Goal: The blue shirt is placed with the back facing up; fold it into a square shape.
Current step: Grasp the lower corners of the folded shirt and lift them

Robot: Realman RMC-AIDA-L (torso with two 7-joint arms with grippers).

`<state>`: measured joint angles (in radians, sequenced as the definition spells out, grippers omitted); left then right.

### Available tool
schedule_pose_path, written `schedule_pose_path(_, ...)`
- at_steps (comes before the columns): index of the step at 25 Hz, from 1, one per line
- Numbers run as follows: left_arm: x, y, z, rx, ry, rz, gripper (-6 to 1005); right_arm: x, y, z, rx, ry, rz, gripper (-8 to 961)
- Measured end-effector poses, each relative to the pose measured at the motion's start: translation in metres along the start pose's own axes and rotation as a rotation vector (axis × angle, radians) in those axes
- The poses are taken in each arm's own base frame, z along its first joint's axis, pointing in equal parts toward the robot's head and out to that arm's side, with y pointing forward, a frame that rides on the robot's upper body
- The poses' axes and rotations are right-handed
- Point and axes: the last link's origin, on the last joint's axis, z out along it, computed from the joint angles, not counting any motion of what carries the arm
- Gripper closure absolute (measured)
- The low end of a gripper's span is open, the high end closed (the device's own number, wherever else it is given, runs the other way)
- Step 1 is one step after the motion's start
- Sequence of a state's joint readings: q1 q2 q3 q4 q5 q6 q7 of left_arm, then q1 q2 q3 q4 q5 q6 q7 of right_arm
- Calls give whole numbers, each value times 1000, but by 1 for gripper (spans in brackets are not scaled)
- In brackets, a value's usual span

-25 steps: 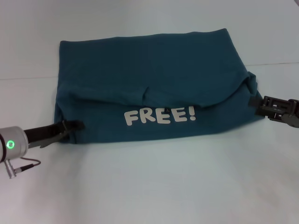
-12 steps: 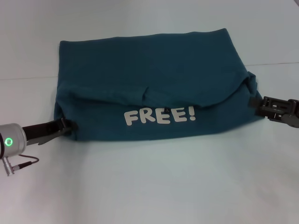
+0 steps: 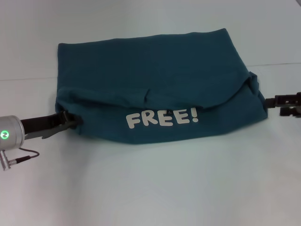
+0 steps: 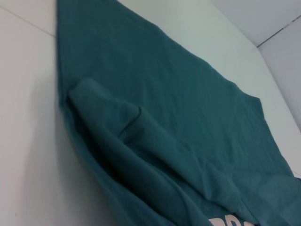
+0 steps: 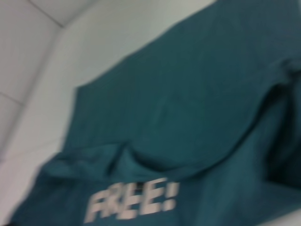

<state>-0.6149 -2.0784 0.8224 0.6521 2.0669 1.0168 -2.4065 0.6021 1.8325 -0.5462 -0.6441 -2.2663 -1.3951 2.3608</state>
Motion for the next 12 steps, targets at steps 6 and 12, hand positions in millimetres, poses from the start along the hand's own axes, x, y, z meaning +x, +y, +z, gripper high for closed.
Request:
schedule_pose_path(6,1,0,-1,-5,4,-6,949,-21,4,12,150,53,-66,162)
schedule_pose_path(12,2,0,-1,-7,5,-11,950,-22,4,30,226,41,-114,162)
